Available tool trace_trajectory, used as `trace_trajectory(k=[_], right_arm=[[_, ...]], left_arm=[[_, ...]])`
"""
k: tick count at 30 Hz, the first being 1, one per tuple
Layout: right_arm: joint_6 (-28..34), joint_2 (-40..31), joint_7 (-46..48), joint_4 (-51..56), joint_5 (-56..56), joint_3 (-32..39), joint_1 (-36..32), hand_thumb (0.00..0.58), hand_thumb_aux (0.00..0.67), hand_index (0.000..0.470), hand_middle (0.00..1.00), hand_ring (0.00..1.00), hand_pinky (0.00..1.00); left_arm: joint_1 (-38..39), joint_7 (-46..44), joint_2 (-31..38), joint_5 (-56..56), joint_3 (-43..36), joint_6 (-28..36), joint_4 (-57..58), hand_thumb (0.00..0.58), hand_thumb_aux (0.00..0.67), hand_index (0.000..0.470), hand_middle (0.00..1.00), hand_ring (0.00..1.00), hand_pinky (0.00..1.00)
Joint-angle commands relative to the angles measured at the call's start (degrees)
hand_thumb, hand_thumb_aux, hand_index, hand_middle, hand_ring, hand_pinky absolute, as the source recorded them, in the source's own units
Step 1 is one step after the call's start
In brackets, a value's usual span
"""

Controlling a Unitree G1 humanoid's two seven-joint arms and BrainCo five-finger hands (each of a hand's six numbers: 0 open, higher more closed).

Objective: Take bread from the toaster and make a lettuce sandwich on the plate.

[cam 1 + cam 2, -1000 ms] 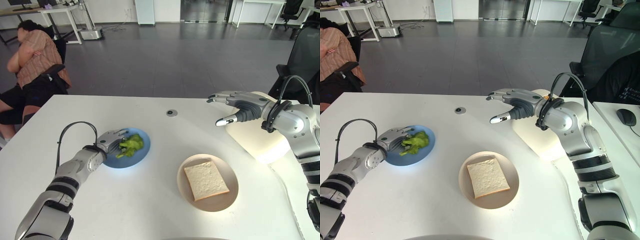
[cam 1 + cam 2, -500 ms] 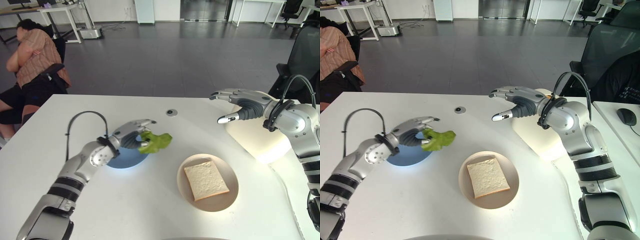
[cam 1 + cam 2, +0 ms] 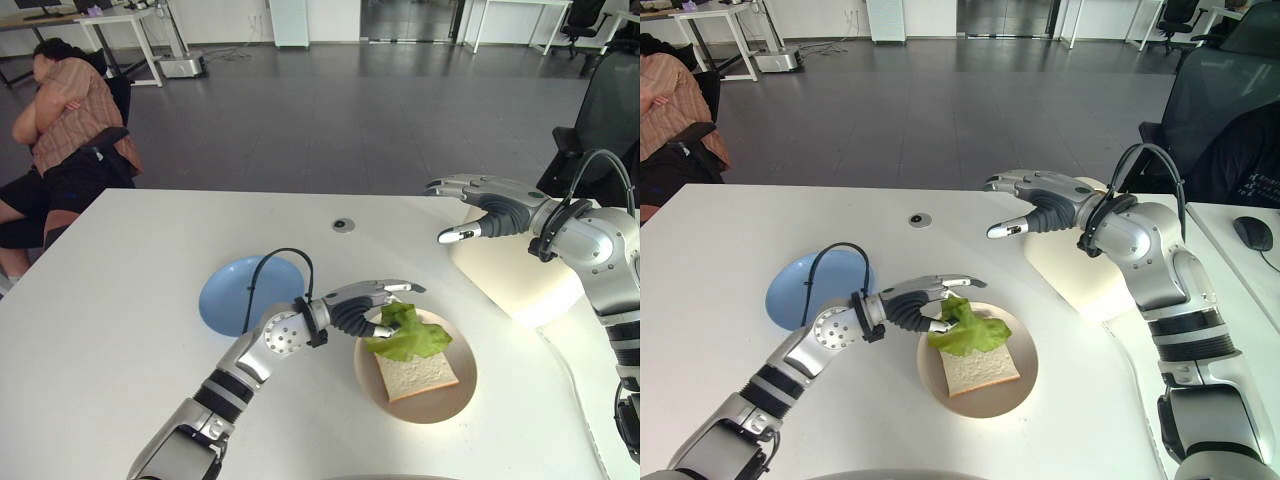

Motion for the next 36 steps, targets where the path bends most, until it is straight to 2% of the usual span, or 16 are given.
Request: trace_trajectory(k=[1,4,5,7,8,9,10,11,30,36], right_arm=[[0.3,-0.6,0.0,0.0,-1.0,-0.4,-0.1,0.000,0.000,0.000,0.00,0.00,0.00],[0.5,-0.6,0.0,-0.2,-0.9,-0.3,0.0,0.000,0.000,0.000,0.00,0.00,0.00],[0.5,-0.7,0.0,-0.2,-0.9,-0.3,0.0,0.000,0.000,0.000,0.00,0.00,0.00],[0.6,-0.7,0.0,-0.3,-0.8,-0.4,0.2,0.000,0.000,0.000,0.00,0.00,0.00],[0.6,-0.7,0.0,-0.4,-0.8,-0.4,0.3,0.000,0.000,0.000,0.00,0.00,0.00],[0.6,-0.7,0.0,-0.5,-0.8,-0.4,0.4,0.000,0.000,0.000,0.00,0.00,0.00],[0.7,-0.7,0.0,-0.5,-0.8,-0.4,0.4,0.000,0.000,0.000,0.00,0.00,0.00],[0.6,-0.7,0.0,-0.4,-0.8,-0.3,0.4,0.000,0.000,0.000,0.00,0.00,0.00],[0.4,-0.8,-0.1,-0.4,-0.9,-0.2,1.2,0.000,0.000,0.000,0.00,0.00,0.00],[0.8,-1.4,-2.4,0.4,-3.0,-0.8,0.8,0.000,0.000,0.000,0.00,0.00,0.00]], left_arm=[[-0.9,-1.2,-1.9,0.1,-1.2,0.1,5.4,0.580,0.670,0.470,0.00,0.00,0.00],[-1.4,-0.7,-1.8,2.7,-1.9,-0.9,10.4,0.579,0.641,0.450,0.00,0.00,0.00],[-1.5,-0.4,-1.5,3.7,-2.0,-1.2,11.5,0.568,0.575,0.404,0.00,0.00,0.00],[-1.6,-0.2,-1.2,4.6,-2.0,-2.0,13.0,0.564,0.557,0.391,0.00,0.00,0.00],[-1.7,0.1,-0.9,5.4,-2.0,-2.4,13.6,0.542,0.499,0.350,0.00,0.00,0.00],[-1.8,0.2,-0.7,5.7,-2.0,-2.7,14.1,0.476,0.386,0.271,0.00,0.00,0.00],[-1.8,0.4,-0.6,6.0,-1.9,-2.9,14.4,0.152,0.095,0.066,0.00,0.00,0.00],[-1.9,0.5,-0.5,6.1,-1.8,-3.1,14.6,0.000,0.000,0.000,0.00,0.00,0.00],[-2.1,3.1,0.1,6.8,0.0,-4.2,12.8,0.000,0.000,0.000,0.00,0.00,0.00],[-2.7,9.3,-0.9,5.5,5.0,-4.7,10.6,0.000,0.000,0.000,0.00,0.00,0.00]])
